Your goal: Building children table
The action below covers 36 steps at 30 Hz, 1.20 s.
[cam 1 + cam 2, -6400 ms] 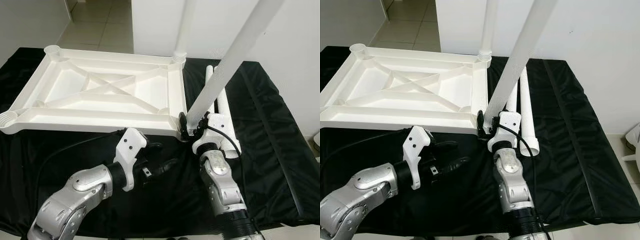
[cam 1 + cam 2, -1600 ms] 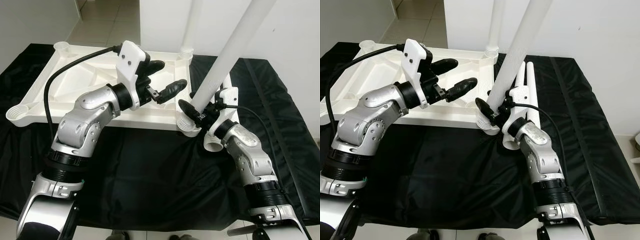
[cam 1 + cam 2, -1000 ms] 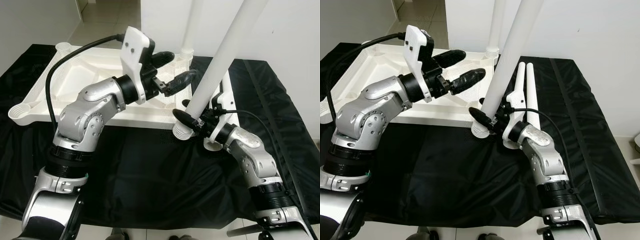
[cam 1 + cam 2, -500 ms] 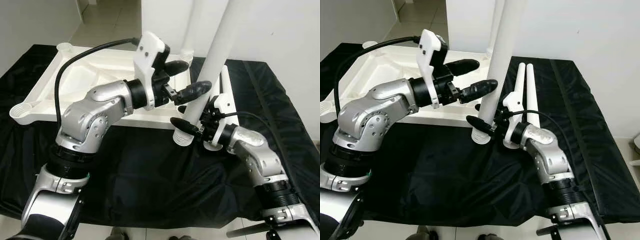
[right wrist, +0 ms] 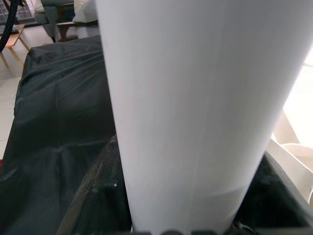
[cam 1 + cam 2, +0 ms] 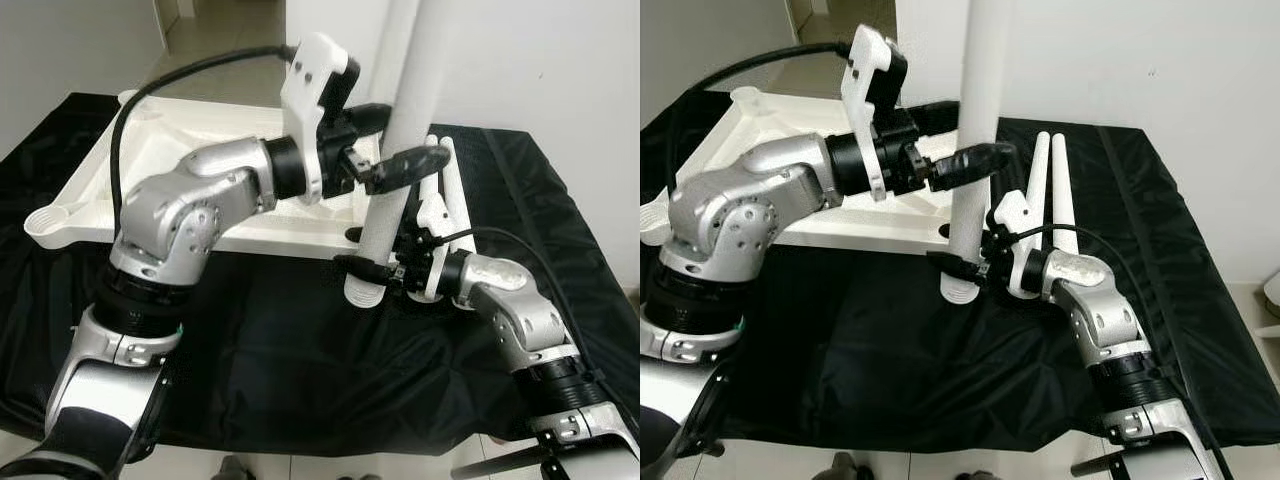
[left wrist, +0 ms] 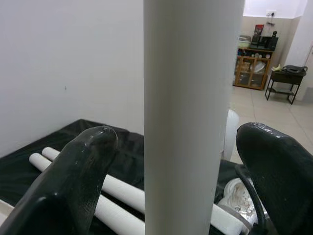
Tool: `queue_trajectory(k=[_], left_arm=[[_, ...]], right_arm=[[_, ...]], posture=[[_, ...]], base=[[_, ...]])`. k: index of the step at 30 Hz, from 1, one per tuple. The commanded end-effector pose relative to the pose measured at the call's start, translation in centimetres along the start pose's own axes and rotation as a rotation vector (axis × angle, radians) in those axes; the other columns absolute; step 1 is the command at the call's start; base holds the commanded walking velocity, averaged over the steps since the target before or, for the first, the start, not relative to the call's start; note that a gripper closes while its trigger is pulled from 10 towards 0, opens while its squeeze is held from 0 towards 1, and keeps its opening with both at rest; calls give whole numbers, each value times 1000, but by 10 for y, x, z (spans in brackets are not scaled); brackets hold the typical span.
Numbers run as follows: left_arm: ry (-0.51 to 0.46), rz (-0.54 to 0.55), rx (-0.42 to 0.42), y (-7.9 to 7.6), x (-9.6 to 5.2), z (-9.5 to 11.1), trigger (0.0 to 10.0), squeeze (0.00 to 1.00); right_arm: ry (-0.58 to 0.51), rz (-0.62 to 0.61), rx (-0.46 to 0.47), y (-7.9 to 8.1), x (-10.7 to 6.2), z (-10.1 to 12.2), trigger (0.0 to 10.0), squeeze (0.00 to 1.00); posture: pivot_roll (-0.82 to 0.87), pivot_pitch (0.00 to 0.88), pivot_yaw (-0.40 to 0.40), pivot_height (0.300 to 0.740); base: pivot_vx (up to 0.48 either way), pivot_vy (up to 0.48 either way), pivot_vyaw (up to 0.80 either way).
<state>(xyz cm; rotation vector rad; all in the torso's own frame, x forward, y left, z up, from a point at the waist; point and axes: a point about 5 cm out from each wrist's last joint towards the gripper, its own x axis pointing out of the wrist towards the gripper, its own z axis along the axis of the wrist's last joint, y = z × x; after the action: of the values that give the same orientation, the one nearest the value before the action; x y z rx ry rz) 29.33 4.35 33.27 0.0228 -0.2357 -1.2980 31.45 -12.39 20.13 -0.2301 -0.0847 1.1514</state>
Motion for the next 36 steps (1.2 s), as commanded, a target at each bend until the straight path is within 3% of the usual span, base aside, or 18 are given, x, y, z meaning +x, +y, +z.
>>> queue_trajectory(k=[1, 7, 8, 9, 11, 12, 20, 27, 28, 29, 30, 31, 32, 36], left_arm=[[-2, -140, 2, -8, 1, 7, 10000, 0], [8, -197, -27, -13, 4, 8, 10000, 0], [14, -204, -32, -14, 4, 8, 6471, 0], [29, -208, -26, -15, 5, 7, 1216, 0], [45, -207, -18, -14, 5, 5, 1216, 0], [55, -197, -28, -13, 5, 5, 0, 0], [53, -228, -49, -13, 4, 4, 0, 0], [68, -193, -48, -9, 5, 2, 0, 0], [79, -172, -39, -8, 4, 1, 2039, 0], [79, -172, -39, -8, 4, 1, 2039, 0], [87, -158, -33, -7, 3, 1, 10000, 0], [87, -158, -33, -7, 3, 1, 10000, 0], [82, -145, -32, -6, 2, 2, 10000, 0], [76, -91, -23, -2, 2, 4, 10000, 0]], right_arm=[[23, 16, -19, -1, -1, 1, 10000, 0], [36, 24, -28, -1, -2, 1, 10000, 0], [39, 26, -30, -2, -2, 1, 10000, 0], [42, 27, -31, -2, -3, 1, 10000, 0], [45, 29, -32, -3, -3, 1, 10000, 0], [46, 31, -34, -3, -4, 1, 10000, 0], [50, 35, -40, -6, -4, 4, 10000, 0], [41, 21, -30, -9, -3, 7, 10000, 0], [27, 10, -27, -9, -2, 8, 10000, 0], [27, 10, -27, -9, -2, 8, 10000, 0], [17, 4, -26, -10, -2, 9, 10000, 455], [17, 4, -26, -10, -2, 9, 10000, 455], [-2, -28, -12, -11, -1, 10, 10000, 1000], [-39, -73, 12, -13, 1, 11, 10000, 1000]], posture=[[3, 29, -44, 740], [1, 32, -40, 740], [1, 33, -40, 740], [2, 34, -41, 740], [2, 34, -41, 740], [1, 35, -40, 740], [3, 42, -42, 740], [7, 61, -40, 740], [6, 68, -38, 740], [6, 68, -38, 740], [6, 68, -38, 740], [6, 68, -38, 740], [7, 75, -36, 740], [6, 79, -34, 740]], base=[[0, 0, 0], [0, 0, 0], [0, 0, 0], [0, 0, 0], [0, 0, 0], [0, 0, 0], [0, 0, 0], [0, 0, 0], [0, 0, 0], [0, 0, 0], [0, 0, 0], [0, 0, 0], [0, 0, 0], [0, 0, 0]])
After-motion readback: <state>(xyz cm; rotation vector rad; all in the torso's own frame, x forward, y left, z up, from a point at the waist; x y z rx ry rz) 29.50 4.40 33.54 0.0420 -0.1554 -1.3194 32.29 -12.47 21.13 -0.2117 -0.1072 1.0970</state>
